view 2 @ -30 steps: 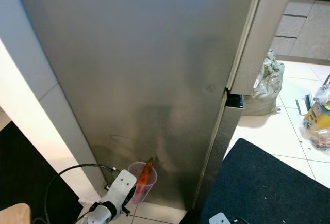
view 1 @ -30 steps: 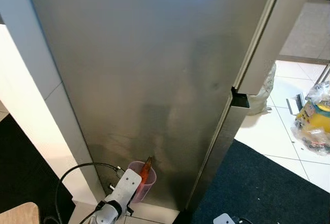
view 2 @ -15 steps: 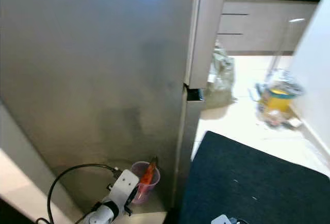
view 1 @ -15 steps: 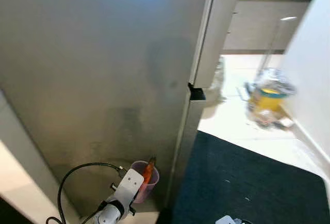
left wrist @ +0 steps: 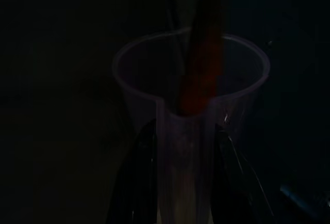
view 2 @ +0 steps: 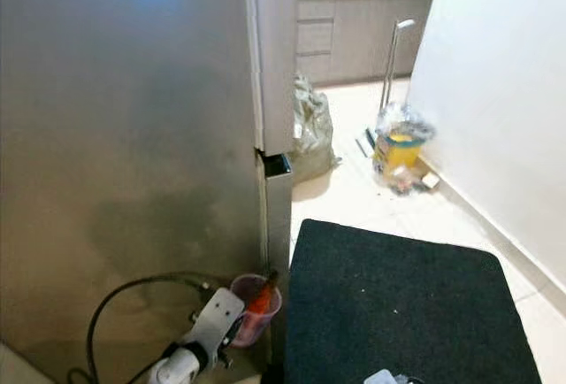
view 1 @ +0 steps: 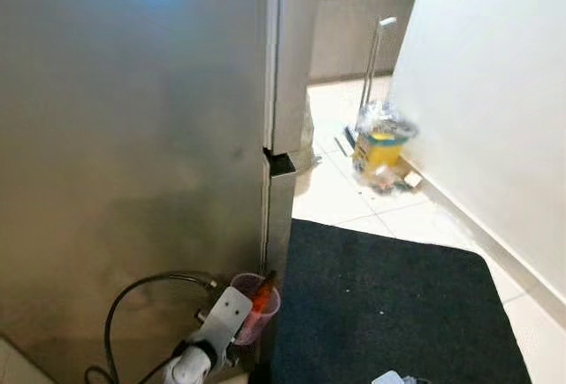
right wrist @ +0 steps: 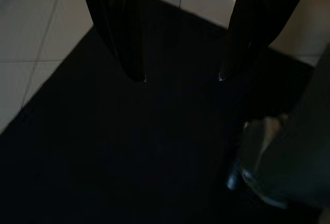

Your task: Restocking fridge

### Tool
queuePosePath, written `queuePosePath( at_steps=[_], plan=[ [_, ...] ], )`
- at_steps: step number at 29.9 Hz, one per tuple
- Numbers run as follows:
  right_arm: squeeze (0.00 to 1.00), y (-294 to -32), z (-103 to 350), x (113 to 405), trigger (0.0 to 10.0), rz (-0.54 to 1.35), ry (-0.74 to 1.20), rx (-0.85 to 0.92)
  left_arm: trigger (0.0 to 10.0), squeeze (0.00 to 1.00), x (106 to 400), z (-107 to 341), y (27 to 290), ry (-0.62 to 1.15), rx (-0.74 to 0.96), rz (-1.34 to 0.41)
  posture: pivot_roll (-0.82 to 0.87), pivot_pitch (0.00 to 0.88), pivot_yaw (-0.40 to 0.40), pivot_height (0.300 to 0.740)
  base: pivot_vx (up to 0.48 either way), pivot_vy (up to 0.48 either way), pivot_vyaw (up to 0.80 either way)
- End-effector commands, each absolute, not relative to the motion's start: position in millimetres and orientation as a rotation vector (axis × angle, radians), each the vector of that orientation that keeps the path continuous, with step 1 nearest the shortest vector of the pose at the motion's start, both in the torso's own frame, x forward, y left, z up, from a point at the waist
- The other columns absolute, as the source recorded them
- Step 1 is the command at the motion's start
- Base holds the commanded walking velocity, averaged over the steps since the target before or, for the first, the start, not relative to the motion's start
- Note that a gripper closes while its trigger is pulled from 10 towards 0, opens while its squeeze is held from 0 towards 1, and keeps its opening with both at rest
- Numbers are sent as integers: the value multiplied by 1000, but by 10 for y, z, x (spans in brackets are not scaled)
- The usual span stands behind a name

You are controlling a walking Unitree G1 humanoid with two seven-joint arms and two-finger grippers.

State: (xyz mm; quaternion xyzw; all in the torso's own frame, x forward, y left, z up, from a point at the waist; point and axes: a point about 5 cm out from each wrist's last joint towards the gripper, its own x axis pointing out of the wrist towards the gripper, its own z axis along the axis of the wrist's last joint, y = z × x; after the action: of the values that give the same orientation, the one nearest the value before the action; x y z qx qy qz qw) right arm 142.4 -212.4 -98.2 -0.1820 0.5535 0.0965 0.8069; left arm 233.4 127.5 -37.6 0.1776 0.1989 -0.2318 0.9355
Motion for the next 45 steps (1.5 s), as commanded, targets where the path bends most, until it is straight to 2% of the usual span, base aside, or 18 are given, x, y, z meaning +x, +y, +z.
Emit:
queuePosePath(
  at_steps=[1,7,12,15,19,23,29,32,36,41,45],
  plan=[
    [0,-2122,-990,1404,10000,195,1185,-368,10000,0,2322,-383,1287,412,355,-479,-34,0,-2,740,0,-431,0],
    [0,-2140,-982,1414,10000,190,1180,-370,10000,0,2283,-416,1314,435,343,-477,-38,0,-1,740,0,-456,0],
    [0,-2164,-970,1435,10000,185,1173,-375,10000,0,2247,-440,1340,448,341,-476,-38,0,-1,740,0,0,0],
    [0,-2199,-950,1469,10000,173,1161,-382,10000,0,2183,-472,1337,461,341,-522,-38,0,-1,740,0,0,0],
    [0,-2300,-890,1565,10000,139,1127,-411,10000,0,1929,-579,1329,510,327,-700,-55,0,6,740,0,0,0],
    [0,-2390,-830,1654,10000,102,1094,-422,10000,0,1877,-602,1406,536,304,-704,-58,0,9,740,0,0,0],
    [0,-2543,-710,1813,10000,46,1035,-451,10000,0,1880,-578,1511,542,245,-714,-59,0,8,740,0,0,0],
    [0,-2658,-588,1968,10000,5,970,-483,10000,0,1870,-542,1528,535,134,-774,-57,0,6,740,0,0,0],
    [0,-2717,-495,2083,10000,-15,918,-494,10000,0,1840,-525,1519,526,77,-832,-60,0,4,740,0,0,0],
    [0,-2760,-326,2297,10000,10,821,-511,10000,0,1778,-496,1509,505,25,-935,-63,0,-1,740,0,0,0],
    [0,-2781,-106,2537,10000,61,706,-439,10000,0,1735,-478,1533,506,-4,-1012,-65,0,-3,740,0,0,0]
  ],
)
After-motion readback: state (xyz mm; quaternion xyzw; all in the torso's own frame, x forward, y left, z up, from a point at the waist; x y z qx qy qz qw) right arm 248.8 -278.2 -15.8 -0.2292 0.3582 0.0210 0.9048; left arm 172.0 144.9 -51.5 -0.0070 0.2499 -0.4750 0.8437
